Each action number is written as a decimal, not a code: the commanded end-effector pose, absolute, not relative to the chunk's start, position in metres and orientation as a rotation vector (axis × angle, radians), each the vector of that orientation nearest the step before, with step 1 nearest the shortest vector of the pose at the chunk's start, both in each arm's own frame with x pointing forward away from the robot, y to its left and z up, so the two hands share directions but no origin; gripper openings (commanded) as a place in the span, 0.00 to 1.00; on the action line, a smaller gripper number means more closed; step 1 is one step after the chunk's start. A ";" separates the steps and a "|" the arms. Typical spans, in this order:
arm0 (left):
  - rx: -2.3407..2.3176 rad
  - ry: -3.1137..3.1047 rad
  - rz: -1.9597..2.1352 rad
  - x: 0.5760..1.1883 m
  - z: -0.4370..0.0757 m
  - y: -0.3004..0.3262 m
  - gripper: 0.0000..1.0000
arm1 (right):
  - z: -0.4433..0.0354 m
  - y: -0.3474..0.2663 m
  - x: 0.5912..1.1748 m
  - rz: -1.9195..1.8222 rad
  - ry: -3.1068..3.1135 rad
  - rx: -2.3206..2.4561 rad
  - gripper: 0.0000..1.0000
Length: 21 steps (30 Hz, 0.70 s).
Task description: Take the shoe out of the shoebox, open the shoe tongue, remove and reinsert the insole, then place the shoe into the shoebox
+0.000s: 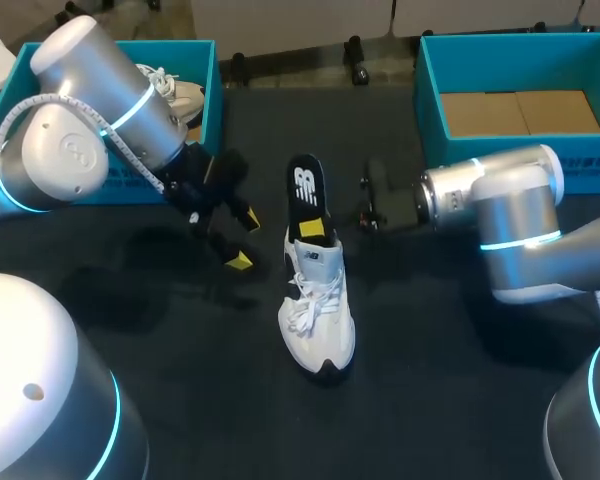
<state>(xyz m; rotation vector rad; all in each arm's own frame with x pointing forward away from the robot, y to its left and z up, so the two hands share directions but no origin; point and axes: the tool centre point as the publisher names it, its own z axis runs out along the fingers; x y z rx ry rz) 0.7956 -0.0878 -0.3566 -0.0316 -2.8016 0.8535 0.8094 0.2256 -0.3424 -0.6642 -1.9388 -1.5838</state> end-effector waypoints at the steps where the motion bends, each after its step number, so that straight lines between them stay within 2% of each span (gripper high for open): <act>1: -0.035 -2.801 0.850 0.794 -0.358 -0.088 1.00 | -0.347 0.231 0.800 -1.567 -1.939 -0.684 0.00; 5: -0.041 -2.800 0.847 0.793 -0.358 -0.088 1.00 | -0.342 0.231 0.801 -1.568 -1.959 -0.696 0.00; 6: -0.042 -2.800 0.847 0.793 -0.358 -0.088 1.00 | -0.339 0.231 0.802 -1.568 -1.972 -0.696 0.09; 7: -0.042 -2.800 0.847 0.793 -0.358 -0.088 1.00 | -0.339 0.231 0.802 -1.568 -1.972 -0.696 0.09; 8: -0.045 -2.800 0.848 0.793 -0.358 -0.089 1.00 | -0.334 0.230 0.805 -1.569 -1.997 -0.695 0.26; 9: -0.048 -2.801 0.848 0.793 -0.357 -0.089 1.00 | -0.331 0.230 0.806 -1.572 -2.005 -0.694 0.33; 11: -0.053 -2.802 0.850 0.793 -0.356 -0.089 1.00 | -0.327 0.229 0.807 -1.567 -2.026 -0.694 0.37; 21: -0.035 -2.808 0.858 0.794 -0.355 -0.083 1.00 | -0.319 0.221 0.820 -1.576 -2.068 -0.693 0.38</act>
